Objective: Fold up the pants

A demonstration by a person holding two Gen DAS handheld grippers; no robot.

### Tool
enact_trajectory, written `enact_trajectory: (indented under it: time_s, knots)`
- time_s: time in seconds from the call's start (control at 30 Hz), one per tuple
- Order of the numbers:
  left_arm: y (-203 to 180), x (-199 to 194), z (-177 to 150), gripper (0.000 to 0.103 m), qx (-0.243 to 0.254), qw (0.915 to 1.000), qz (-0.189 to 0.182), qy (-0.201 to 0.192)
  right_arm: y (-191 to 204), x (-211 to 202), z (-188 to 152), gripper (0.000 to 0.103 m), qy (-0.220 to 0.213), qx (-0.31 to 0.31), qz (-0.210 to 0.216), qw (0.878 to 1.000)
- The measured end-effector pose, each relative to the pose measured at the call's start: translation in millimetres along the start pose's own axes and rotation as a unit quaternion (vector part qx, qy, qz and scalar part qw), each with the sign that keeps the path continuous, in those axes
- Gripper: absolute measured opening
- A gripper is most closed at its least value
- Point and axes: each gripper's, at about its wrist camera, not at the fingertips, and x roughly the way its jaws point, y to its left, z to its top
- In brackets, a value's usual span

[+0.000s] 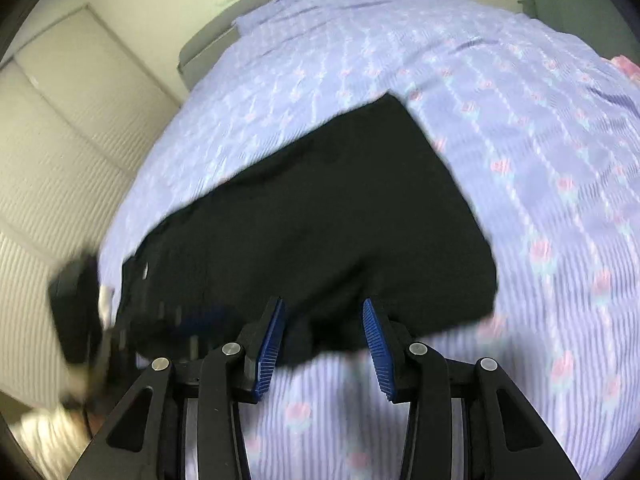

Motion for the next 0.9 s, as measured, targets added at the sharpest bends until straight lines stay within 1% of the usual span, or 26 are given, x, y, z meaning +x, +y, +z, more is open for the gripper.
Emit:
enact_trajectory:
  time_s: [0.03,0.1,0.17,0.2,0.23,0.33,0.37,0.43,0.5,0.63,0.73,0.83,0.87,0.9]
  knots:
    - [6.1,0.2,1.5,0.034,-0.007,1.0000,-0.003,0.003,7.7,5.2,-9.0,0.042,0.016,-0.009,0.011,1.000]
    - [7.9,1.0,1.5,0.034,-0.006,0.9999,-0.002,0.008,15.0,13.8,-16.1,0.042,0.032,-0.012,0.025,0.999]
    - [4.2,1.3,-0.9,0.034,0.007,0.9999,0.004,0.013,24.7,24.1,-21.1,0.042,0.040,-0.020,0.034,0.998]
    - [3.0,1.4,-2.1,0.034,0.013,0.9998,0.005,0.014,30.2,27.4,-21.5,0.041,0.039,-0.029,0.038,0.998]
    - [1.7,1.0,-2.9,0.034,0.016,0.9997,0.007,0.014,37.1,29.7,-20.7,0.035,0.035,-0.042,0.035,0.998]
    - [0.2,-1.6,-5.7,0.034,0.017,0.9998,0.002,0.010,54.9,25.9,-19.4,0.033,0.019,-0.089,0.027,0.996]
    - [0.8,3.8,0.2,0.034,0.016,0.9998,-0.001,0.010,58.4,27.2,-17.1,0.033,0.019,-0.099,0.023,0.995]
    - [2.7,1.9,-1.6,0.034,0.013,0.9999,-0.003,0.009,60.3,32.5,-12.7,0.033,0.025,-0.110,0.015,0.994]
    - [5.4,1.9,-2.5,0.034,0.009,0.9999,-0.005,0.009,55.6,39.9,-9.6,0.033,0.038,-0.111,0.006,0.993]
    - [7.3,4.6,-1.7,0.034,0.003,0.9999,-0.008,0.011,49.2,57.9,-6.2,0.033,0.065,-0.101,0.014,0.993]
    - [7.2,-3.7,-6.2,0.034,0.007,1.0000,0.001,0.005,48.6,71.4,2.4,0.033,0.067,-0.088,0.015,0.994]
    - [8.0,-19.1,-11.8,0.034,0.007,0.9999,0.008,-0.006,49.9,69.3,5.3,0.033,0.061,-0.084,0.021,0.994]
    - [8.0,-25.7,-14.2,0.034,0.008,0.9999,0.009,-0.011,51.8,67.1,3.6,0.031,0.061,-0.087,0.022,0.994]
    - [7.6,-30.4,-16.0,0.034,0.009,0.9998,0.009,-0.014,56.2,63.3,-5.9,0.024,0.060,-0.098,0.024,0.993]
